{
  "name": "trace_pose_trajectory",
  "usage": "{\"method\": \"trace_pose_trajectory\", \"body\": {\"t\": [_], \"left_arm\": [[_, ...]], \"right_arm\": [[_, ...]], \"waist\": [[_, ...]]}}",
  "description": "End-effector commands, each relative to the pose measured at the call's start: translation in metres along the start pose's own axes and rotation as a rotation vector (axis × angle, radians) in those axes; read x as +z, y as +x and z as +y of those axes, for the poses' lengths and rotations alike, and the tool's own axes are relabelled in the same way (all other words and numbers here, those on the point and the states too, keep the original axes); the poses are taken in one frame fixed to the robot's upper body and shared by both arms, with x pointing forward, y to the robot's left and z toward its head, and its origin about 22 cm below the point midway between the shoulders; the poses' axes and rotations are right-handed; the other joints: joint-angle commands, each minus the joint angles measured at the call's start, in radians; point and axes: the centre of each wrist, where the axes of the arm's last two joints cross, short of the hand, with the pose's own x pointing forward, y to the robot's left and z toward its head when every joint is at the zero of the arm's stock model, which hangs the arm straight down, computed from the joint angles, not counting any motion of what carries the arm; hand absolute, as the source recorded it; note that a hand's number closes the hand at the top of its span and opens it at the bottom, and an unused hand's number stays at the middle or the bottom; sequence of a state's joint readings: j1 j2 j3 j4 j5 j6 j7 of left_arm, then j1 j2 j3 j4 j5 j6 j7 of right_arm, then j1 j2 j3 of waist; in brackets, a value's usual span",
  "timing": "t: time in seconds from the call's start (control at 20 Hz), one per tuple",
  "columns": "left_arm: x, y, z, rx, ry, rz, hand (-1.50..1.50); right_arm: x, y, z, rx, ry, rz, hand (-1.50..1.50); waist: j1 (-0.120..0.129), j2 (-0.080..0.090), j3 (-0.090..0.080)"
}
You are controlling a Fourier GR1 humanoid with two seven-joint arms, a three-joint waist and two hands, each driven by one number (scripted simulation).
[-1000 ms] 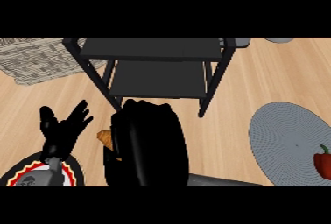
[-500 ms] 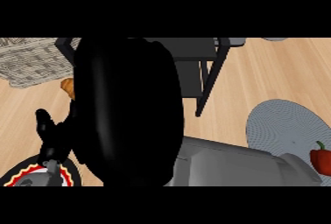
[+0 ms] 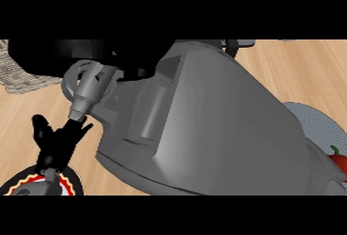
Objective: Pick the croissant from the placemat and place it in the tiered shelf
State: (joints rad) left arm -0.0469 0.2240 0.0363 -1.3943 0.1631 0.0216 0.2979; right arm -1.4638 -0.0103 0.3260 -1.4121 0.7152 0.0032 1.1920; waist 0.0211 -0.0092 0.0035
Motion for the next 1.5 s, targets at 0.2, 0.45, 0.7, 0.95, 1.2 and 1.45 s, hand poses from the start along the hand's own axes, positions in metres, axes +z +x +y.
{"method": "trace_pose_trajectory", "body": {"t": [0.2,0.45,0.7,0.95,1.2,1.45], "left_arm": [[-0.005,0.003,0.0,0.023,-0.001,0.036,0.0],[-0.003,-0.013,-0.014,0.013,0.001,0.036,0.0],[0.005,-0.022,0.001,0.001,0.001,0.032,0.0],[0.005,-0.024,-0.01,-0.005,-0.014,0.027,0.0],[-0.014,-0.003,-0.015,0.02,0.001,0.026,0.0],[-0.009,0.002,-0.017,0.02,-0.001,0.016,0.0]], "right_arm": [[-0.044,-0.003,0.005,0.057,0.113,0.17,1.5],[-0.066,-0.003,0.015,0.106,0.124,0.16,1.5],[-0.079,-0.026,0.022,0.128,0.123,0.151,1.5],[-0.097,-0.05,0.042,0.151,0.095,0.173,1.5],[-0.099,-0.056,0.051,0.112,0.073,0.131,1.5],[-0.108,-0.045,0.05,0.104,0.076,0.114,1.5]], "waist": [[-0.01,0.01,-0.005],[-0.004,0.013,-0.005],[-0.008,0.01,-0.004],[0.001,0.014,-0.005],[-0.009,0.014,-0.004],[0.003,0.014,-0.005]]}}
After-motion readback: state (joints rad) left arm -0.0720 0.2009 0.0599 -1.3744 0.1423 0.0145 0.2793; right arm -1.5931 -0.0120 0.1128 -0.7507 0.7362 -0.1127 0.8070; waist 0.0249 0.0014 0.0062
